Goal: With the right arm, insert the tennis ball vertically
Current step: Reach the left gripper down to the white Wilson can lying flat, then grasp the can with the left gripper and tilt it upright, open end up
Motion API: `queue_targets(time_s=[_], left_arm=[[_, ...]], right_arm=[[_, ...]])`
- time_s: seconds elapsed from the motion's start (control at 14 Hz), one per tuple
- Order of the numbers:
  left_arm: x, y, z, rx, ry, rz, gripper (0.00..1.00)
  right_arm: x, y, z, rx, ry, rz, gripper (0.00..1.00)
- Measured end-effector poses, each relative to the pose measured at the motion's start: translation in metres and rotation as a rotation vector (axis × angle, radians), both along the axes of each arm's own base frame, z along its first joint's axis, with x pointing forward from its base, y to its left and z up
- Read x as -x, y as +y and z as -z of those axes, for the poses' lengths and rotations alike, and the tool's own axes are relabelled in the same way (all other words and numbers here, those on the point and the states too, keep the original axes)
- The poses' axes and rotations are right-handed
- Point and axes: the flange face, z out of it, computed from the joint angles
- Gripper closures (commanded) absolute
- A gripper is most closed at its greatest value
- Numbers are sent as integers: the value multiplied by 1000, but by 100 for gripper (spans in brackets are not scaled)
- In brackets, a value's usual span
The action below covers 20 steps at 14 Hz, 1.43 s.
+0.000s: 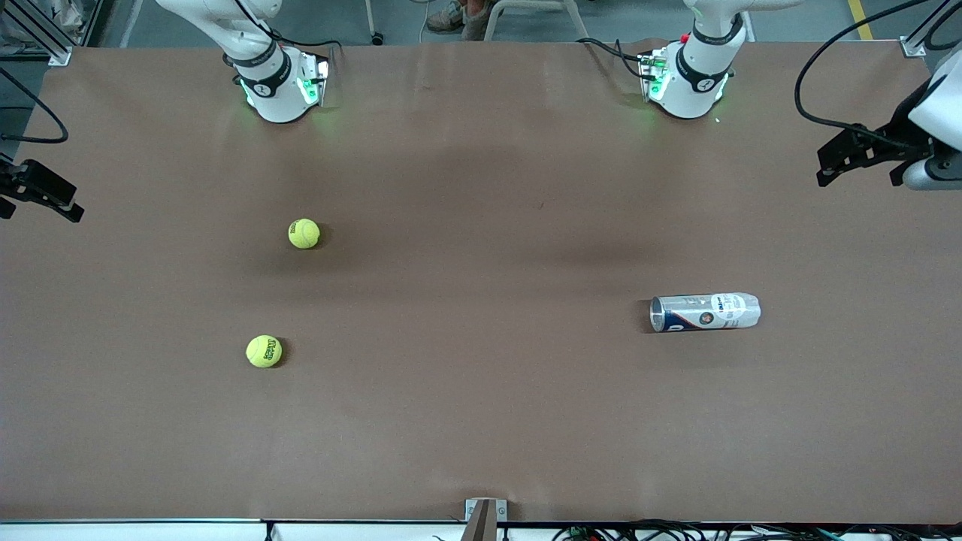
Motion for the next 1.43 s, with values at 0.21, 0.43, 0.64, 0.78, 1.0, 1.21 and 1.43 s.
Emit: queue_targets(time_s=[0.21,0.43,0.64,0.78,1.0,1.21,1.43], left_arm=[[-17,-4,34,5,67,119,0],[-30,-11,80,15,156,222,0],[-34,-33,117,13,227,324,0],[-34,-55,135,-59,249,435,0],[-31,-100,166,-134,266,604,0],[-38,-109,214,-119,319,766,0],[-45,-99,259,-155,367,871,0]], right_arm=[[0,0,0,0,0,0,0],[0,-1,0,0,-1,2,0],[0,-2,0,0,-2,3,0],[-1,0,1,0,1,0,0],[-3,5,6,-1,11,-9,0],[-7,4,14,-2,23,-9,0],[-10,4,16,-2,17,-9,0]])
